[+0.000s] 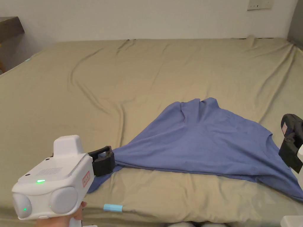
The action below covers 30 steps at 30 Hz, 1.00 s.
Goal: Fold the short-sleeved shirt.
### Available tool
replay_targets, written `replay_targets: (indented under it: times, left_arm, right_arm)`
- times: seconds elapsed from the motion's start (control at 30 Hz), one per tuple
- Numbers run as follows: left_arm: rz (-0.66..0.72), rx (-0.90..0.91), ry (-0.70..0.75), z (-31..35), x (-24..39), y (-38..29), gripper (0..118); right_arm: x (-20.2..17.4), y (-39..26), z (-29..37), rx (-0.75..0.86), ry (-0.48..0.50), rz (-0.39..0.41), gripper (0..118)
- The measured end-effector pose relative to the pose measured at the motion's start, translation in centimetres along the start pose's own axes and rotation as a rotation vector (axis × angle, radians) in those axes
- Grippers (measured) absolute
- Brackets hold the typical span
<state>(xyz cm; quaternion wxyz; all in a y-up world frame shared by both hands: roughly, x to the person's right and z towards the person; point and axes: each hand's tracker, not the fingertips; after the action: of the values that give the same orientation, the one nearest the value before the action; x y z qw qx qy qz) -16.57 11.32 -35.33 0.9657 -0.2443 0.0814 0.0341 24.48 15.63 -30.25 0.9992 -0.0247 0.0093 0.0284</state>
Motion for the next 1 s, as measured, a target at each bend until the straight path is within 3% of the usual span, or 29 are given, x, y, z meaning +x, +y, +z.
replay_targets:
  times: [0.17, 0.33, 0.37, 0.4, 0.43, 0.47, 0.8, 0.83, 0.9, 0.93, 1.0]
  left_arm:
    - [-0.095, -0.161, 0.053, -5.9, -0.1, -1.0, 106]
    - [-0.076, -0.247, 0.04, -9.7, -1.0, -2.0, 97]
    - [-0.075, -0.238, 0.042, -9.8, -1.0, -2.2, 81]
    - [-0.068, -0.241, 0.035, -9.8, -0.7, -2.4, 57]
    - [-0.045, -0.27, 0.009, -10.0, -0.6, -2.5, 21]
    - [-0.009, -0.279, 0.036, -10.0, -0.4, -2.7, 0]
    - [-0.048, -0.262, 0.017, -9.0, -0.2, -1.8, 0]
    - [-0.032, -0.257, -0.001, -8.9, -0.4, -1.6, 0]
    - [-0.01, -0.266, -0.001, -8.9, -0.6, -1.2, 0]
    - [-0.009, -0.262, -0.004, -8.9, -0.5, -1.2, 0]
    - [-0.048, -0.256, -0.002, -8.9, -0.4, -1.1, 0]
  right_arm:
    - [-0.7, 0.1, -0.8, -0.006, 0.037, 0.022, 1]
    - [-0.7, 0.1, -1.4, -0.02, 0.05, 0.021, 1]
    - [-0.7, 0.1, -1.5, -0.024, 0.051, 0.023, 1]
    - [-0.6, 0.1, -1.6, -0.026, 0.05, 0.025, 1]
    - [-0.5, 0.0, -1.7, -0.029, 0.05, 0.029, 1]
    - [-0.4, 0.0, -1.8, -0.033, 0.048, 0.031, 2]
    - [1.0, -1.1, -2.5, -0.096, 0.005, 0.022, 2]
    - [1.5, -1.2, -2.6, -0.114, 0.011, 0.001, 9]
    - [2.6, -1.5, -3.4, -0.21, 0.029, -0.057, 90]
    - [3.0, -1.7, -4.2, -0.279, 0.012, -0.055, 118]
    - [2.6, -1.9, -3.7, -0.257, -0.024, 0.003, 118]
